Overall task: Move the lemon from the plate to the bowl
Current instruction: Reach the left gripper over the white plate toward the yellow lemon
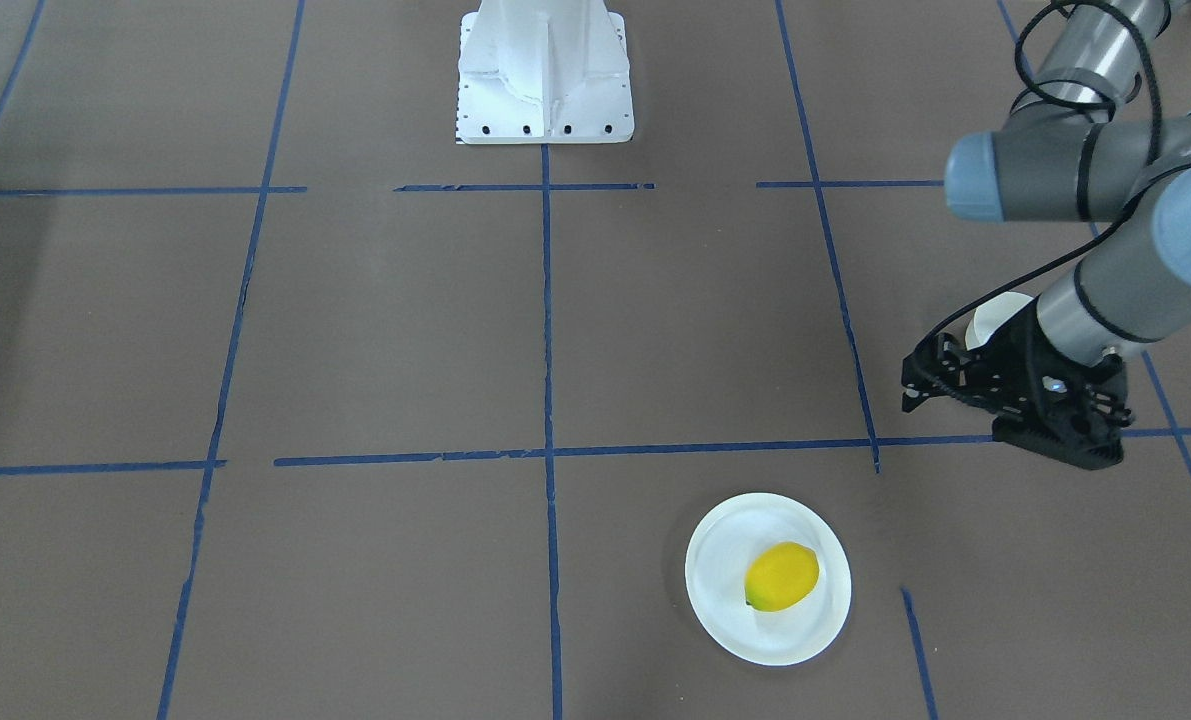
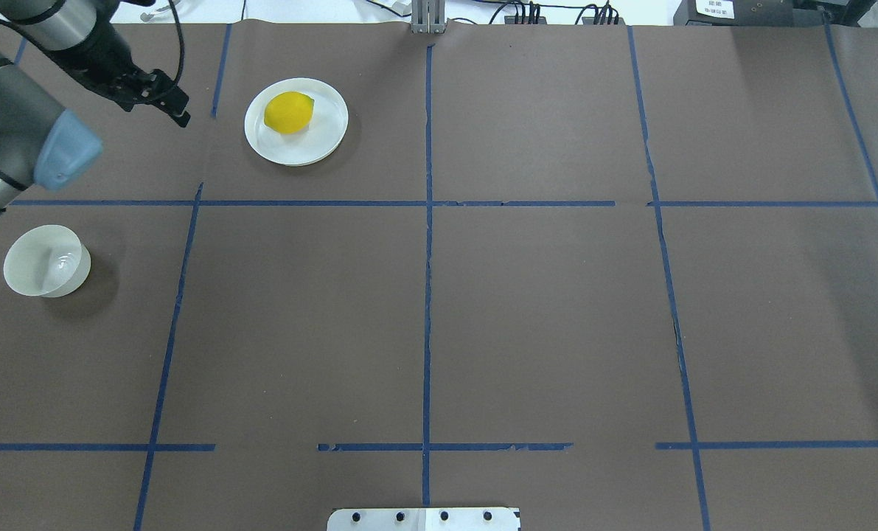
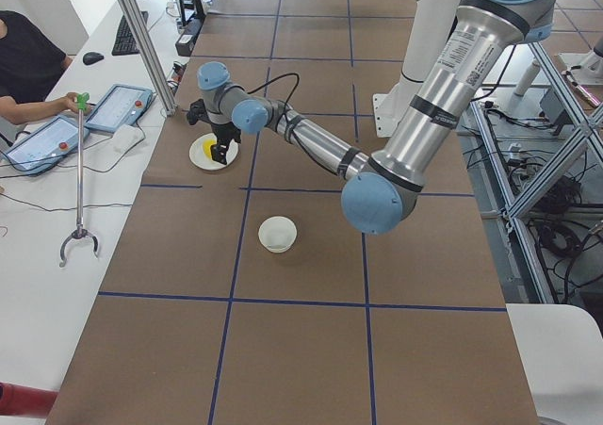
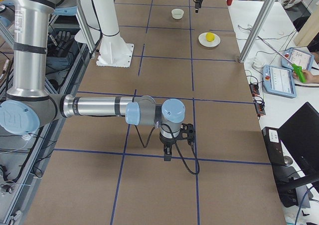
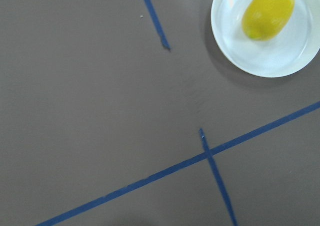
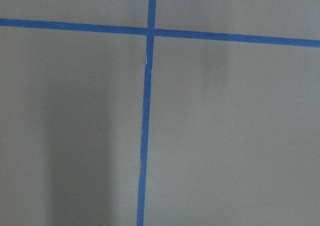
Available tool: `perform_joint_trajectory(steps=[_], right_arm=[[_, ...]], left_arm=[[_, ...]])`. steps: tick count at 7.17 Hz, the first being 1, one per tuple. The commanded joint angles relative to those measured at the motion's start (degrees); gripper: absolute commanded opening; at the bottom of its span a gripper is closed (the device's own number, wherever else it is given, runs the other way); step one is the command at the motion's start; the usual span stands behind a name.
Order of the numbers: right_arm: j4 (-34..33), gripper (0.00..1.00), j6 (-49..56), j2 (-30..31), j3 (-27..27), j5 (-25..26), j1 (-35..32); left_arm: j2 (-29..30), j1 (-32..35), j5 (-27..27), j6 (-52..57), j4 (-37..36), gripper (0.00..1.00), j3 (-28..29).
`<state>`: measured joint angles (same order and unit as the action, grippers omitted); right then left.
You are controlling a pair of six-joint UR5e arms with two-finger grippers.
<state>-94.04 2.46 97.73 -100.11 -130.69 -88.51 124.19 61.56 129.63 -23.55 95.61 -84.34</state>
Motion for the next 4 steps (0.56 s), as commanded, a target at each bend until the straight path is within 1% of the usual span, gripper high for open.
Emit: perform_joint_trajectory(steps=[1,2,3,4], right_arm=[[0.0,1.00,0.0,0.0,0.0,0.0,0.0],[0.0,1.00,0.0,0.0,0.0,0.0,0.0],[0.0,1.00,0.0,0.0,-0.1,0.0,0.0],[0.0,1.00,0.0,0.0,0.0,0.0,0.0]], left_arm=[[10.1,-1.2,-1.8,-1.4,1.7,1.00,11.4],[12.2,-1.7,-1.8,-1.8,8.1,1.00,17.0],[15.5,-3.2,-1.9,-1.8,12.7,1.00,24.5],[17.4,-4.1,-2.5,-2.4,18.0,1.00,30.3]])
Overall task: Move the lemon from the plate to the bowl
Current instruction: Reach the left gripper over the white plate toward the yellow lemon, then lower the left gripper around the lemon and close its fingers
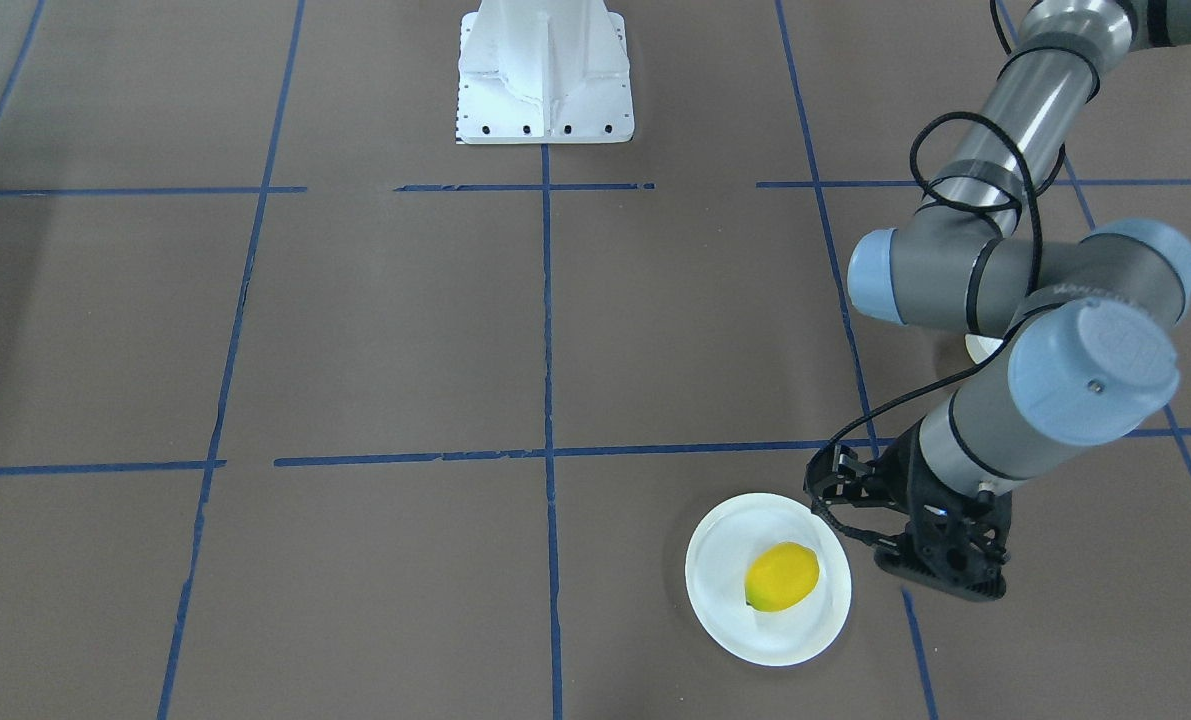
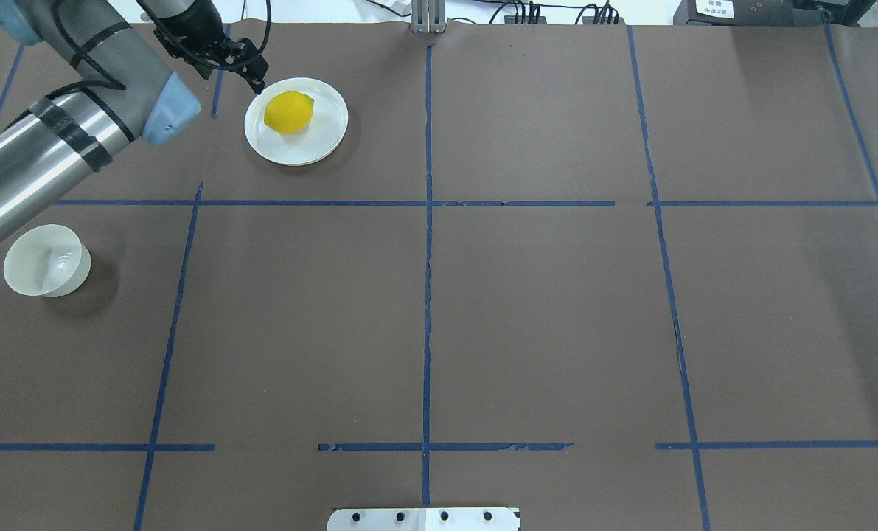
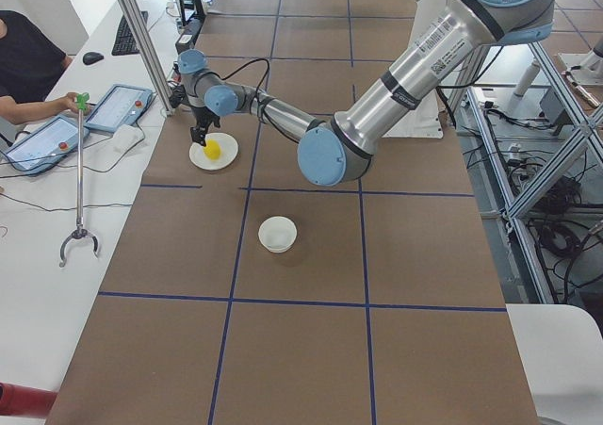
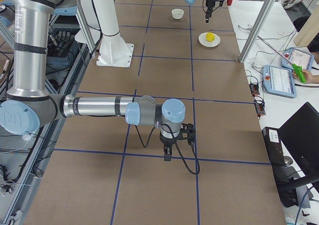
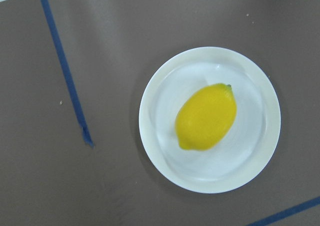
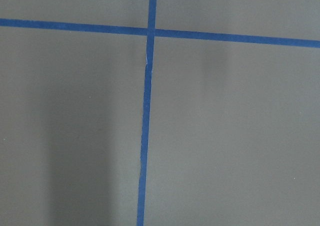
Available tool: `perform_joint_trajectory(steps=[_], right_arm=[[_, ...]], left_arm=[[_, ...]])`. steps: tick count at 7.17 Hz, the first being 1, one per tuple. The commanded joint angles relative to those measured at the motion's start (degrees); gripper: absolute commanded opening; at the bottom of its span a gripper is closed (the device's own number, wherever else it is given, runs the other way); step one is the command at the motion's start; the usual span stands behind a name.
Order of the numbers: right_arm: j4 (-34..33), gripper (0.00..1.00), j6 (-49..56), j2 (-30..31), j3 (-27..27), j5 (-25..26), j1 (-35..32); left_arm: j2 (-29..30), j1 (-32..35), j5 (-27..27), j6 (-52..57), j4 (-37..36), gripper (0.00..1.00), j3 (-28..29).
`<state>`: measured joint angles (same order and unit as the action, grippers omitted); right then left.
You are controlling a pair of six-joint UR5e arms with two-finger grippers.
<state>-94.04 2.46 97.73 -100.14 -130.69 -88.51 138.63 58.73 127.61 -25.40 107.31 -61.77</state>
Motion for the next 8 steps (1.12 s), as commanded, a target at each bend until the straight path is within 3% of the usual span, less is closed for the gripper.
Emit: perform_joint_trajectory(steps=[1,5,7,8], right_arm=[[0.0,1.00,0.0,0.0,-0.1,0.0,0.0],[0.0,1.00,0.0,0.0,0.0,0.0,0.0],[0.0,1.00,0.0,0.0,-0.1,0.0,0.0],[0.0,1.00,0.0,0.0,-0.1,0.0,0.0]], left_arm=[[3.9,-1.5,-0.7,-1.1,10.1,1.00,11.5],[6.7,-4.0,-2.4,-3.8,18.3,1.00,20.1],[7.4,-4.1,-2.5,-4.2,18.9,1.00,21.0],[8.1,-4.5,-5.2,-4.5,19.3,1.00,21.9]])
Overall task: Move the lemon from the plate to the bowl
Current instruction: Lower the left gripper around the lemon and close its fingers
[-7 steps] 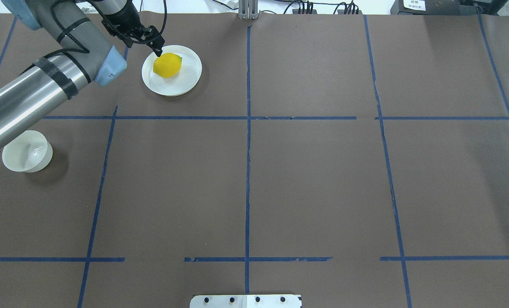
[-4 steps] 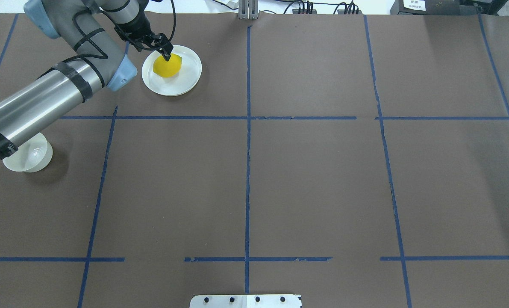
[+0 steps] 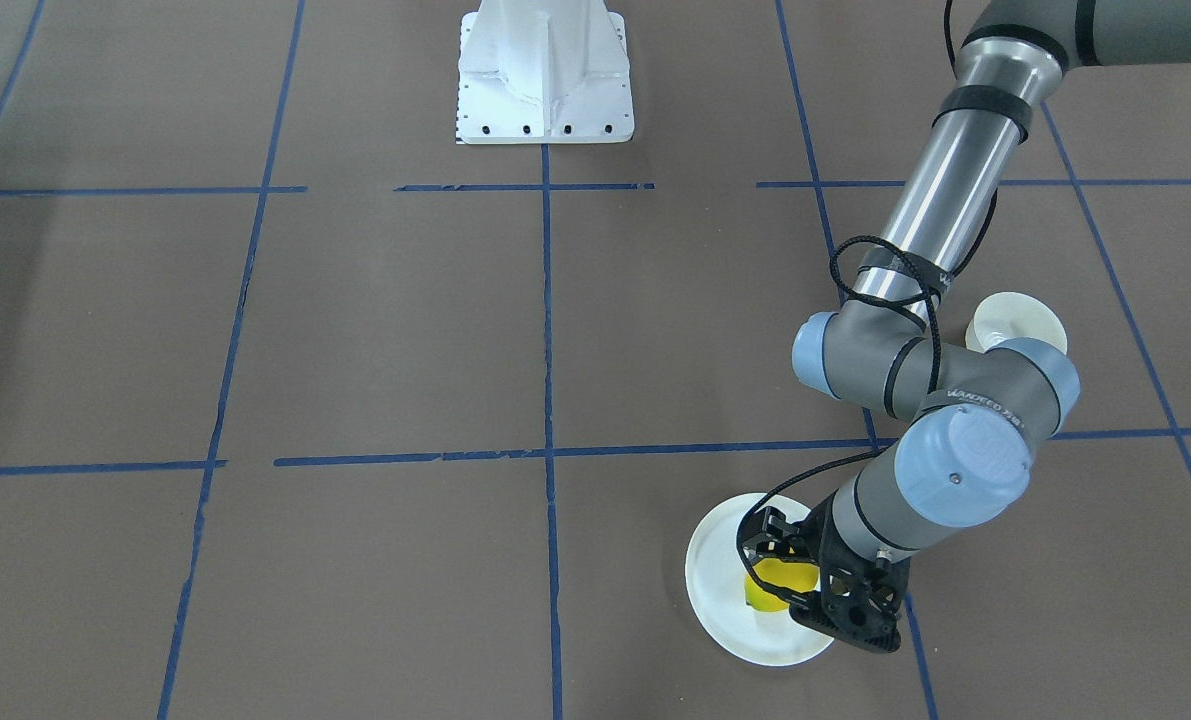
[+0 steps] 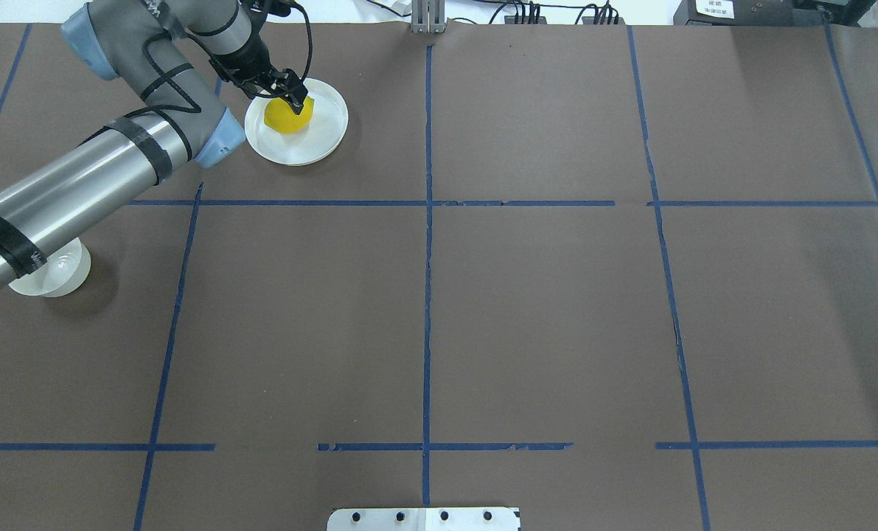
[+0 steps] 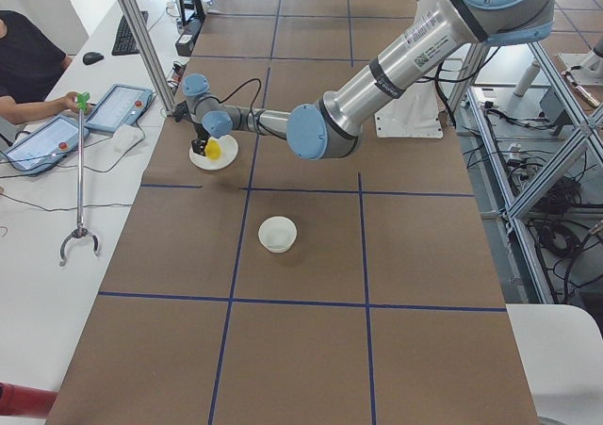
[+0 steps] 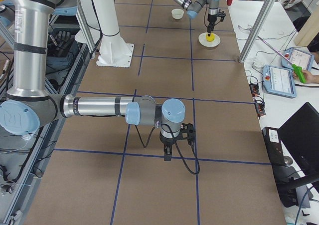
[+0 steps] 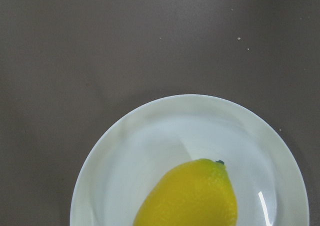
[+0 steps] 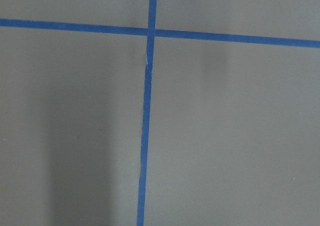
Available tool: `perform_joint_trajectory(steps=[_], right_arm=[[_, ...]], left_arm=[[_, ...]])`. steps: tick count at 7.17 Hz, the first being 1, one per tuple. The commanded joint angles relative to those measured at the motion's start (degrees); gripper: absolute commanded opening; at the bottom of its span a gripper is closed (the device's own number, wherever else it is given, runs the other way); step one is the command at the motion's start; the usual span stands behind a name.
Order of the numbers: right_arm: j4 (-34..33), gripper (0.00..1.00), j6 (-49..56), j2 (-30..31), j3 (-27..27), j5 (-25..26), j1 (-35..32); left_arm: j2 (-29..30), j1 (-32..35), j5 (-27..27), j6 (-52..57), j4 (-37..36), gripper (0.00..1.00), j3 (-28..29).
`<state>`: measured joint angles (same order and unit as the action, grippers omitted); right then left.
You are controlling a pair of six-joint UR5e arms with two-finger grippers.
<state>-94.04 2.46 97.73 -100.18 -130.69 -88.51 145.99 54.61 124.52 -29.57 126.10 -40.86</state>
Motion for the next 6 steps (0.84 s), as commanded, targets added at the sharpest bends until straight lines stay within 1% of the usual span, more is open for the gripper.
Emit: perform_joint_trajectory(steps=[1,3,6], right_arm=[[0.0,1.00,0.0,0.0,0.0,0.0,0.0],[0.0,1.00,0.0,0.0,0.0,0.0,0.0],[0.0,1.00,0.0,0.0,0.0,0.0,0.0]], left_arm=[[1.0,-0.7,-2.5,-0.6,1.9,1.00,2.3],[1.0,-1.4,-2.5,-1.9,3.4,1.00,3.2],[1.0,-2.2,-2.7,-2.9,3.5,1.00,3.3]])
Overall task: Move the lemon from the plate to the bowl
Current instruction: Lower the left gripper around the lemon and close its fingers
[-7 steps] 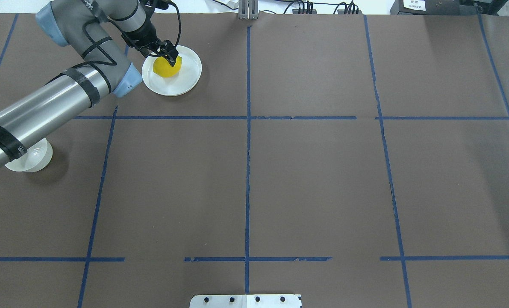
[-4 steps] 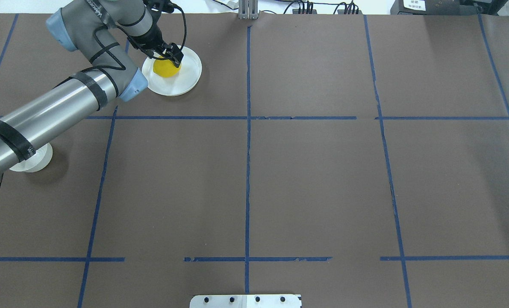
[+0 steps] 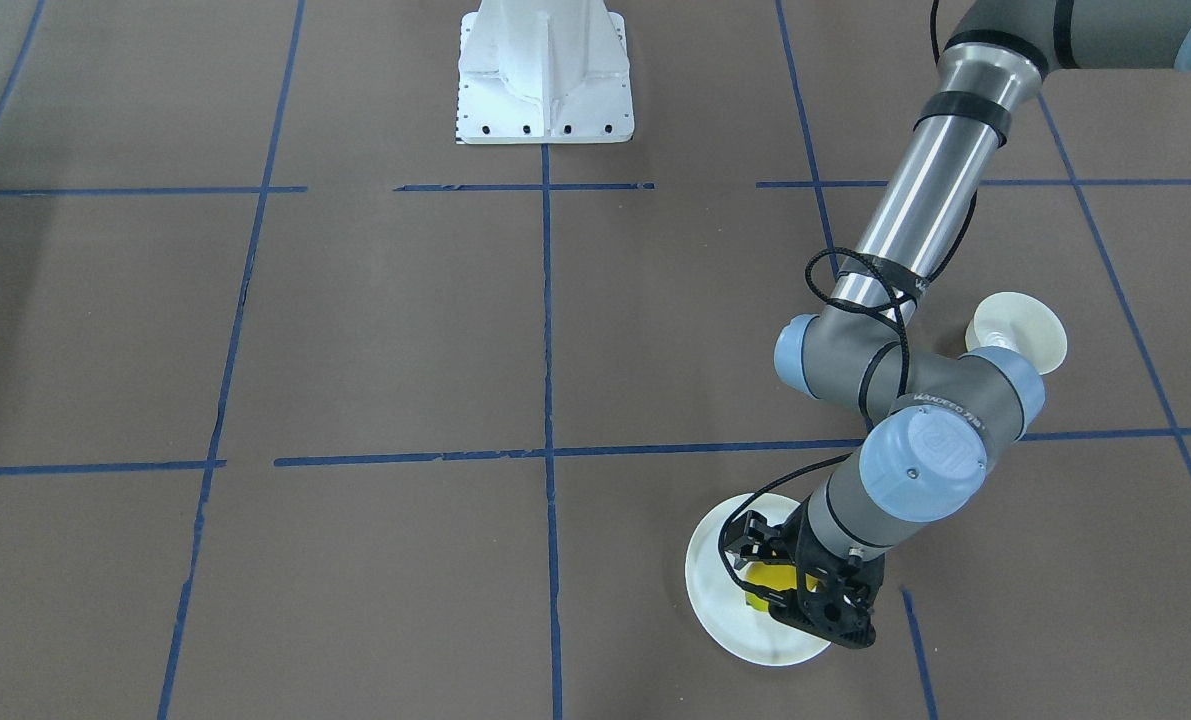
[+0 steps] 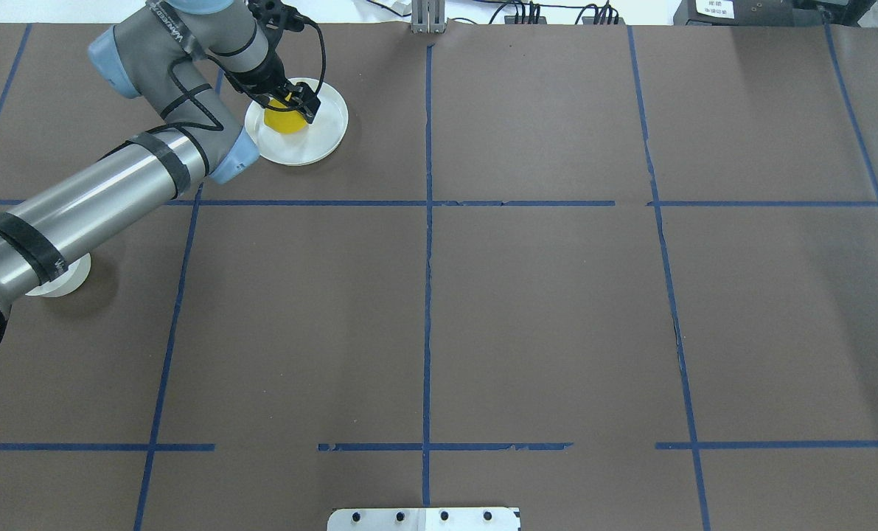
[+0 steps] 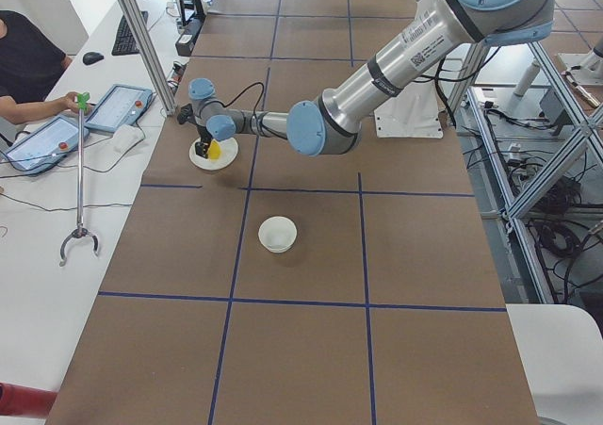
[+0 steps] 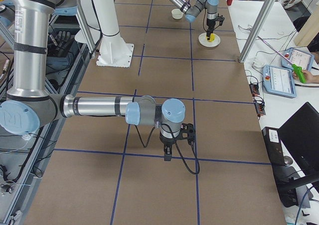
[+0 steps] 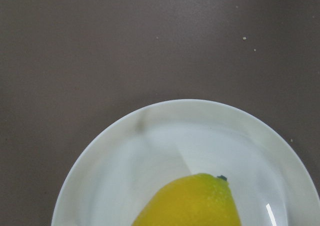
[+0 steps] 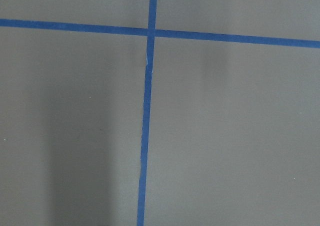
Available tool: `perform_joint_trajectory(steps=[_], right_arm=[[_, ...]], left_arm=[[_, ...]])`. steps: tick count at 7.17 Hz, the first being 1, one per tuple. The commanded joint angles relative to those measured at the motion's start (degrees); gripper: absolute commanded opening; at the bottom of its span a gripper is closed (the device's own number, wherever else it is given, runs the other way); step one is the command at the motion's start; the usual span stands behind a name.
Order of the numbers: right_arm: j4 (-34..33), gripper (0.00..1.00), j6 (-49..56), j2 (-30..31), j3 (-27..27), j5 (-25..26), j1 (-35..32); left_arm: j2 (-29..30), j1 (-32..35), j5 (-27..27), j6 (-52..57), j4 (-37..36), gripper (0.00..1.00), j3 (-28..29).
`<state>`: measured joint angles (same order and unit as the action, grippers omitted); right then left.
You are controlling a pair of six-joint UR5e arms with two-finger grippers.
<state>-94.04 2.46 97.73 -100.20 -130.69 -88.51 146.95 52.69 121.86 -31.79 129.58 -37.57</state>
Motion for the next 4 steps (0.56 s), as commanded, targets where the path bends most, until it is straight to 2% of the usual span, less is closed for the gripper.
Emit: perform_joint_trajectory(steps=[1,2,3,4], right_arm=[[0.0,1.00,0.0,0.0,0.1,0.0,0.0],[0.0,1.00,0.0,0.0,0.0,0.0,0.0],[0.0,1.00,0.0,0.0,0.1,0.0,0.0],[0.0,1.00,0.0,0.0,0.1,0.0,0.0]], left_arm=[[0.0,-0.3,0.0,-1.0,0.1,1.00,0.0],[0.0,-0.3,0.0,-1.7,0.1,0.87,0.0],[0.0,-0.2,0.0,-2.3,0.0,0.58,0.0],[0.0,-0.1,0.0,-2.4,0.1,0.22,-0.3]])
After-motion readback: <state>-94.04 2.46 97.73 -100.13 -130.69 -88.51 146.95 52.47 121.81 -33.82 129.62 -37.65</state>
